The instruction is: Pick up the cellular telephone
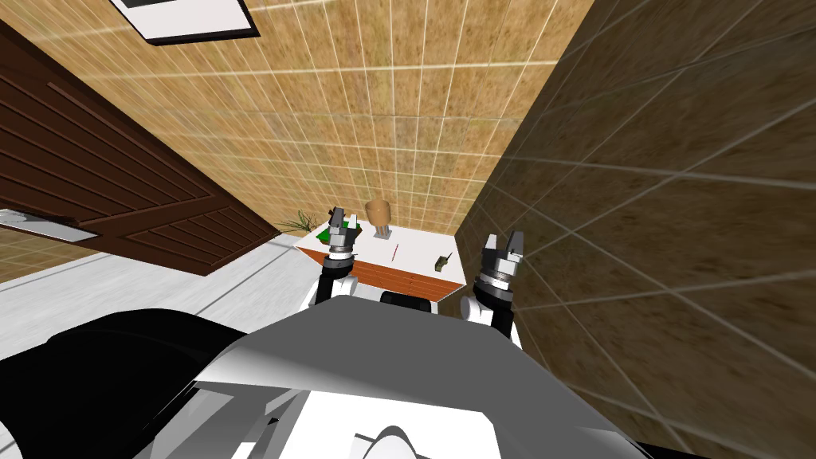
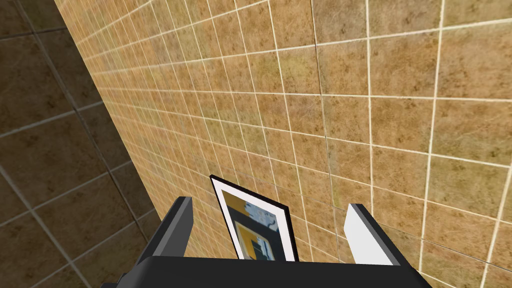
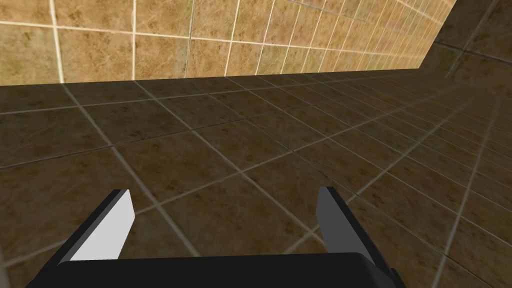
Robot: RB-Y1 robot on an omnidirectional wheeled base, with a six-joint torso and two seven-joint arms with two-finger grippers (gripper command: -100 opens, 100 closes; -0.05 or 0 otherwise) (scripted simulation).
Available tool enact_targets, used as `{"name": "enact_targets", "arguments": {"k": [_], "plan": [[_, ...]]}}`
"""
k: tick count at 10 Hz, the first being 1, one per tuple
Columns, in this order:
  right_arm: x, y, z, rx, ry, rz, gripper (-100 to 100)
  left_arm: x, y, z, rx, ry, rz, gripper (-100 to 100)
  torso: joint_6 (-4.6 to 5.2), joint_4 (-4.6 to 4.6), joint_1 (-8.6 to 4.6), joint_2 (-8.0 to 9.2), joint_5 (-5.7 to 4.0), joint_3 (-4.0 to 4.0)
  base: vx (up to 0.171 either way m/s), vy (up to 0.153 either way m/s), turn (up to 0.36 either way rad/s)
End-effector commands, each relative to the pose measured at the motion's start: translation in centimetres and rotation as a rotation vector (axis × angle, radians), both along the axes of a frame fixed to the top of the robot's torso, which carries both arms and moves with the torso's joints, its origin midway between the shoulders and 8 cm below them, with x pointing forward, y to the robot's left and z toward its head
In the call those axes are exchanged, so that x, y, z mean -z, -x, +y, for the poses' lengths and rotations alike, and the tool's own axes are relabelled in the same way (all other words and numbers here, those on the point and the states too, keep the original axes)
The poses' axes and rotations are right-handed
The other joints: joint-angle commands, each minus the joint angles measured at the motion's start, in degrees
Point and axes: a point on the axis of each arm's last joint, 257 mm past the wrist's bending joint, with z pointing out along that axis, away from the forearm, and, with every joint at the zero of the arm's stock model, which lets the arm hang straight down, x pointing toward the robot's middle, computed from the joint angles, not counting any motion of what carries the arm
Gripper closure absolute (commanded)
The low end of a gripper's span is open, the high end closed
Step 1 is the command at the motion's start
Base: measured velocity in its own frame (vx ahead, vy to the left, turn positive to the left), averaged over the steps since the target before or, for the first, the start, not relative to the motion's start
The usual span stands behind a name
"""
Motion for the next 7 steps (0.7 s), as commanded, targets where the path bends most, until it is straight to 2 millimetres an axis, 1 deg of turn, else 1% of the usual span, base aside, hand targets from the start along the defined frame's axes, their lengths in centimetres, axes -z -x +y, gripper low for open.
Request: {"name": "enact_targets", "arguments": {"k": [1,4,7], "plan": [[0.3,-0.2,0.2,-0.005,0.042,0.013,-100,0.0,0.0,0.0,0.0,0.0,0.0,0,0.0,0.0,0.0,0.0,0.0,0.0,-0.008,0.008,-0.002],[1.4,-0.6,0.3,0.004,0.153,0.048,-100,0.0,0.0,0.0,0.0,0.0,0.0,0,0.0,0.02,0.07,0.09,0.01,0.05,-0.027,0.029,-0.004],[3.0,-1.2,-0.2,0.047,0.273,0.092,-100,0.0,0.0,0.0,0.0,0.0,0.0,0,0.0,0.04,0.14,0.2,0.03,0.12,-0.053,0.043,-0.006]]}}
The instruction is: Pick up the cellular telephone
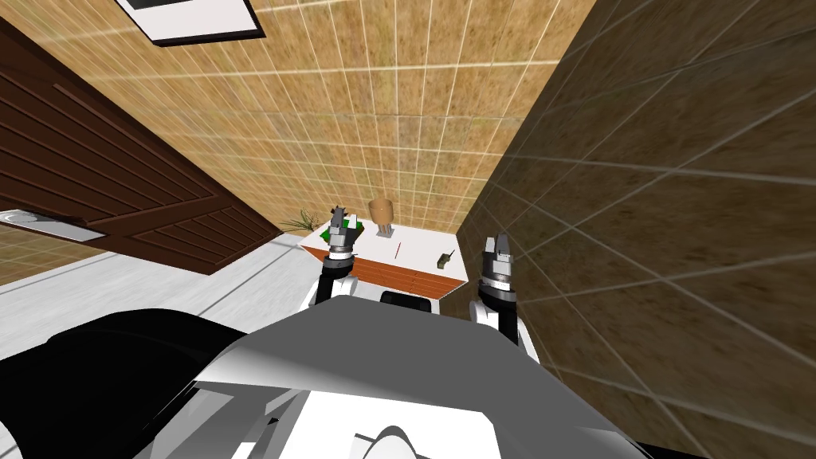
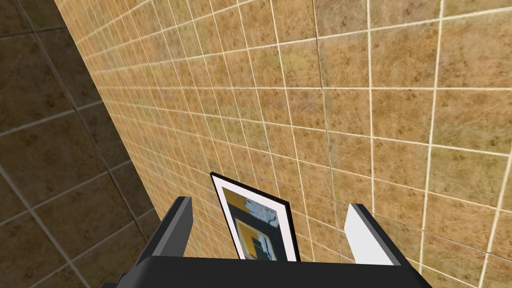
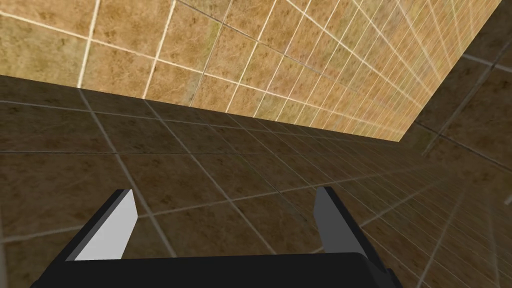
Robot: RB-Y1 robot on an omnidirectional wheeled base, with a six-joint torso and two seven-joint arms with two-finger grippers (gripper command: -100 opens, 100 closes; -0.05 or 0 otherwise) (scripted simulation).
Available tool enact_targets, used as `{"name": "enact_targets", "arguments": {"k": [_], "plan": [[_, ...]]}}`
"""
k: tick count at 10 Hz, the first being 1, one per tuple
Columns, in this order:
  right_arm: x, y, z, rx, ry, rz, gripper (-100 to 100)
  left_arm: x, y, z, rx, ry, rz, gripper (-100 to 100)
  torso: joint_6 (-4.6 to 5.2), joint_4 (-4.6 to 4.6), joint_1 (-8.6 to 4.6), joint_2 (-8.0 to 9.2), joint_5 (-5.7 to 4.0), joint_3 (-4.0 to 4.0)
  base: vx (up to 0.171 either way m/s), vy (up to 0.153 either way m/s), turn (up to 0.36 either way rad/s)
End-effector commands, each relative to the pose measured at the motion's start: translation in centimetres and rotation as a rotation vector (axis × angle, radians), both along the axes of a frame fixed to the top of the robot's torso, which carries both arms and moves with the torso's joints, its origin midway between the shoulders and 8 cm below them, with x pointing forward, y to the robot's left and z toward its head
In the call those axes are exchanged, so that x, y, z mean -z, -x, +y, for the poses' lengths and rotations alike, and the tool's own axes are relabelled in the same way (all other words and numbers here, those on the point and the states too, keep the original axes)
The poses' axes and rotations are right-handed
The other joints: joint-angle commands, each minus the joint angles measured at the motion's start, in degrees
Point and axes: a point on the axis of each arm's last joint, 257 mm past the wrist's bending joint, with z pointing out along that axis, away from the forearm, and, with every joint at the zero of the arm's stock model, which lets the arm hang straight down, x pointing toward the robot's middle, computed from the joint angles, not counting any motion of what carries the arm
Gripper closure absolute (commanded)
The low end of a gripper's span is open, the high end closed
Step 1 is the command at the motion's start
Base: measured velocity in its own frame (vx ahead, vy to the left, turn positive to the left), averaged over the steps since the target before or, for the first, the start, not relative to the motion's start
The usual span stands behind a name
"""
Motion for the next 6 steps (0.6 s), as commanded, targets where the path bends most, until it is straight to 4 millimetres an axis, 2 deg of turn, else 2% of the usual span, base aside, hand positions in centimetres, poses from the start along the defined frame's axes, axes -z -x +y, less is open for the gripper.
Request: {"name": "enact_targets", "arguments": {"k": [1,6], "plan": [[1.1,-0.3,-0.5,0.033,0.068,0.023,-100,0.0,0.0,0.0,0.0,0.0,0.0,0,0.0,0.0,0.0,0.0,0.0,0.0,-0.062,0.046,-0.007],[4.9,-1.4,-2.9,0.166,0.269,0.1,-100,0.0,0.0,0.0,0.0,0.0,0.0,0,0.0,0.01,0.09,0.06,0.02,0.03,-0.067,0.06,-0.009]]}}
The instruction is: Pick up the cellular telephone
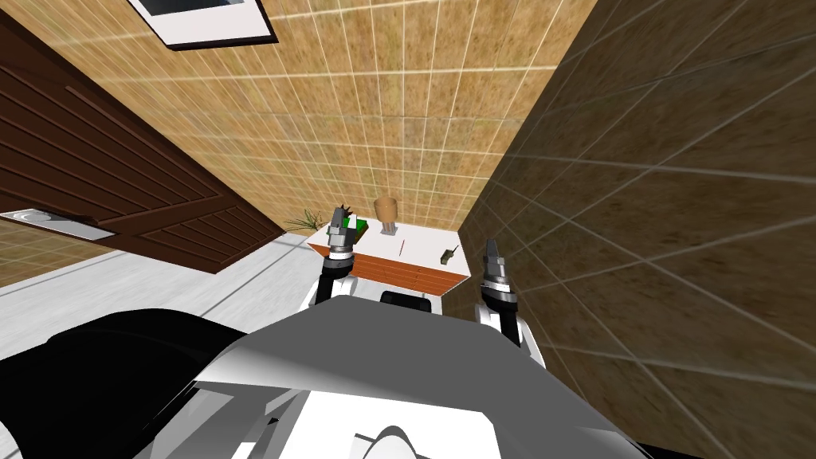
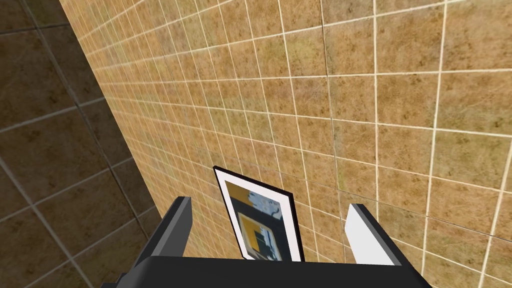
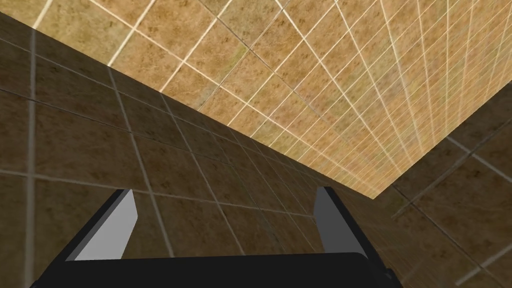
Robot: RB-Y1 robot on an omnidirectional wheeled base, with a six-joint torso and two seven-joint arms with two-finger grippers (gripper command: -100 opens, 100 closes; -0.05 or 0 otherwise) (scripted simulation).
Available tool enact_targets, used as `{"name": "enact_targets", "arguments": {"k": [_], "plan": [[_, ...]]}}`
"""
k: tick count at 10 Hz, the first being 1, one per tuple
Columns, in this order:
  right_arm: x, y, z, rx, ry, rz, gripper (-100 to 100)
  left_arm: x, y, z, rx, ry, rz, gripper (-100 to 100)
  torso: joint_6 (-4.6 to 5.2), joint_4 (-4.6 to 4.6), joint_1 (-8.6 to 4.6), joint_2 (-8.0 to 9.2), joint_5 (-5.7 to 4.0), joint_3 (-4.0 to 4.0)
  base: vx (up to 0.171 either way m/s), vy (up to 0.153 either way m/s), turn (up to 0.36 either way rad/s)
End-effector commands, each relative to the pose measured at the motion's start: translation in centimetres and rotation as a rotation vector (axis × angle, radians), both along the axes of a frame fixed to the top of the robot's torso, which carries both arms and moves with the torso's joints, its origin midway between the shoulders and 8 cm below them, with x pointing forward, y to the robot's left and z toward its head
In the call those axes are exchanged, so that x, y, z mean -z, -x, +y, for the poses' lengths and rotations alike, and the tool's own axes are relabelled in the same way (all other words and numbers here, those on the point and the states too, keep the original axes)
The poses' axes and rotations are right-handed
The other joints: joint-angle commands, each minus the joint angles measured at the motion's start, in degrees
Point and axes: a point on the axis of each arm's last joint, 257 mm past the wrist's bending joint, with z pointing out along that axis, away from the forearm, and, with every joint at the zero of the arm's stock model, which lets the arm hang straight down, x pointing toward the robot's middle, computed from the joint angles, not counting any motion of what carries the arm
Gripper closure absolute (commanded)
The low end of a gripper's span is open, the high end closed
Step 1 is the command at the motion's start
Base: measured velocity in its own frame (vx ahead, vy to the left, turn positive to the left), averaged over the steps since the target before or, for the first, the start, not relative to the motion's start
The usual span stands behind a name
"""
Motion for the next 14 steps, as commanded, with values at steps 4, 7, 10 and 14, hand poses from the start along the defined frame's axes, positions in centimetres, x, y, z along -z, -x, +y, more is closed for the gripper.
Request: {"name": "enact_targets", "arguments": {"k": [4,7,10,14], "plan": [[4.4,-1.0,-2.5,0.135,0.189,0.085,-100,0.0,0.0,0.0,0.0,0.0,0.0,0,0.0,-0.01,0.02,-0.02,0.0,-0.01,-0.059,0.057,-0.014],[6.8,-1.5,-3.5,0.187,0.269,0.132,-100,0.0,0.0,0.0,0.0,0.0,0.0,0,0.0,-0.02,-0.03,-0.14,0.0,-0.07,-0.029,0.05,-0.014],[9.2,-2.1,-4.4,0.231,0.346,0.18,-100,0.0,0.0,0.0,0.0,0.0,0.0,0,0.0,-0.05,-0.04,-0.23,-0.01,-0.13,-0.008,0.042,-0.023],[12.8,-3.1,-5.1,0.276,0.457,0.248,-100,0.0,0.0,0.0,0.0,0.0,0.0,0,0.0,-0.06,-0.14,-0.3,-0.03,-0.17,0.007,0.025,-0.02]]}}
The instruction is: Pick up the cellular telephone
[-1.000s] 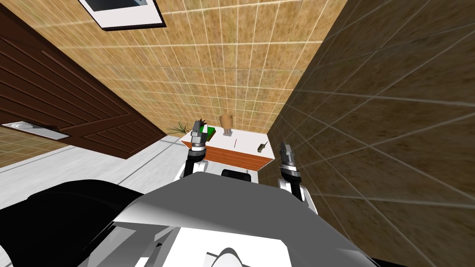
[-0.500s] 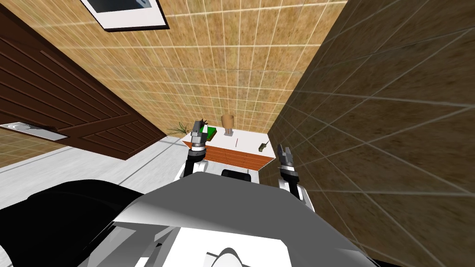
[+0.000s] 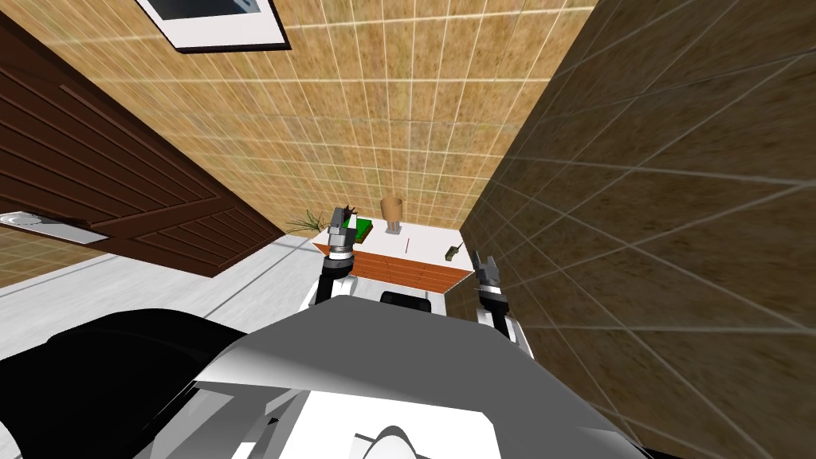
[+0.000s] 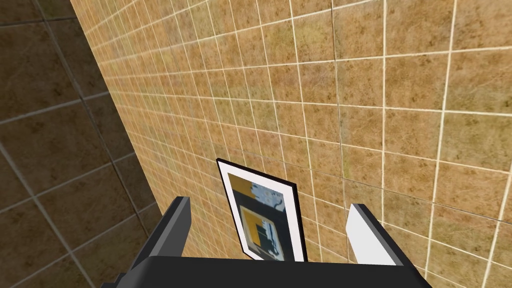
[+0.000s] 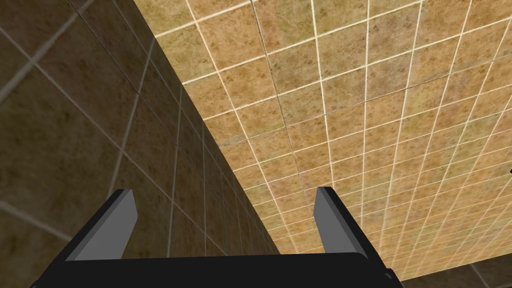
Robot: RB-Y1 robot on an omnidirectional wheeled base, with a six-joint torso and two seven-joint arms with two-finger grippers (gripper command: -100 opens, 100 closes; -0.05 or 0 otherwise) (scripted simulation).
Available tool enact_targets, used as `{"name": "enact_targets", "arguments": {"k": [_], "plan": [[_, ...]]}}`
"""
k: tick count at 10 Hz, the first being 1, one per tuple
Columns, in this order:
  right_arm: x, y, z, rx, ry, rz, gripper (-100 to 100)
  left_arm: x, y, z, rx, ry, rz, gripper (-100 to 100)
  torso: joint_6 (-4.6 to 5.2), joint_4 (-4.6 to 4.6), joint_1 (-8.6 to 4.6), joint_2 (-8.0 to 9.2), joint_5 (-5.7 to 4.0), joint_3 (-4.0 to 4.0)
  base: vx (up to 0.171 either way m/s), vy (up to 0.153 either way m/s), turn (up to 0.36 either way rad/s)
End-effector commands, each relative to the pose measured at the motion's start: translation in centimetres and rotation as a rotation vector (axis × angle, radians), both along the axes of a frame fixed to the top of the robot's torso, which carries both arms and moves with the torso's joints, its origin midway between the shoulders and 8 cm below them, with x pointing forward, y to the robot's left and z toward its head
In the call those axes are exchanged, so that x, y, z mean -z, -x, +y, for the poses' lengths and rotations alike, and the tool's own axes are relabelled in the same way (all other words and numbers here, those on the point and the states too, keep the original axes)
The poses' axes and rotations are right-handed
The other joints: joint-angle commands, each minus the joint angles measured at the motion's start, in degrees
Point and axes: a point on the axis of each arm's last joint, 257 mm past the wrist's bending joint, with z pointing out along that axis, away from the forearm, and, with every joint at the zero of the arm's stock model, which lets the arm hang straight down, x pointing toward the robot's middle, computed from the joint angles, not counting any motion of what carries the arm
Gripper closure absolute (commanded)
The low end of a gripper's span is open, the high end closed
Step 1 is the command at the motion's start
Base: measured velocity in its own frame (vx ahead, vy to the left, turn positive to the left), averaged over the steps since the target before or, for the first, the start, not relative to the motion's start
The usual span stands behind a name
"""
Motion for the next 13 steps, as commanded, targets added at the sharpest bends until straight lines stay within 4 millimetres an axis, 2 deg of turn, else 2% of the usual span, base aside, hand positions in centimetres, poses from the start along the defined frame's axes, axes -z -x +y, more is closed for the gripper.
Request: {"name": "enact_targets", "arguments": {"k": [1,7,8,12,13], "plan": [[1.6,-0.5,-0.1,0.018,0.059,0.033,-100,0.0,0.0,0.0,0.0,0.0,0.0,0,0.0,0.0,0.0,0.0,0.0,0.0,0.027,0.041,-0.033],[7.9,-2.1,0.0,0.041,0.195,0.164,-100,0.0,0.0,0.0,0.0,0.0,0.0,0,-0.01,-0.03,0.02,-0.17,0.01,-0.1,0.044,0.028,-0.028],[8.3,-2.0,-0.1,0.042,0.193,0.173,-100,0.0,0.0,0.0,0.0,0.0,0.0,0,0.0,-0.04,0.03,-0.21,0.01,-0.12,0.048,0.013,-0.013],[12.4,-3.0,1.1,0.031,0.265,0.256,-100,0.0,0.0,0.0,0.0,0.0,0.0,0,-0.01,-0.04,-0.06,-0.19,-0.01,-0.11,0.058,0.008,-0.029],[12.4,-3.0,1.1,0.031,0.265,0.256,-100,0.0,0.0,0.0,0.0,0.0,0.0,0,0.0,-0.04,-0.07,-0.2,-0.01,-0.12,0.044,0.008,-0.005]]}}
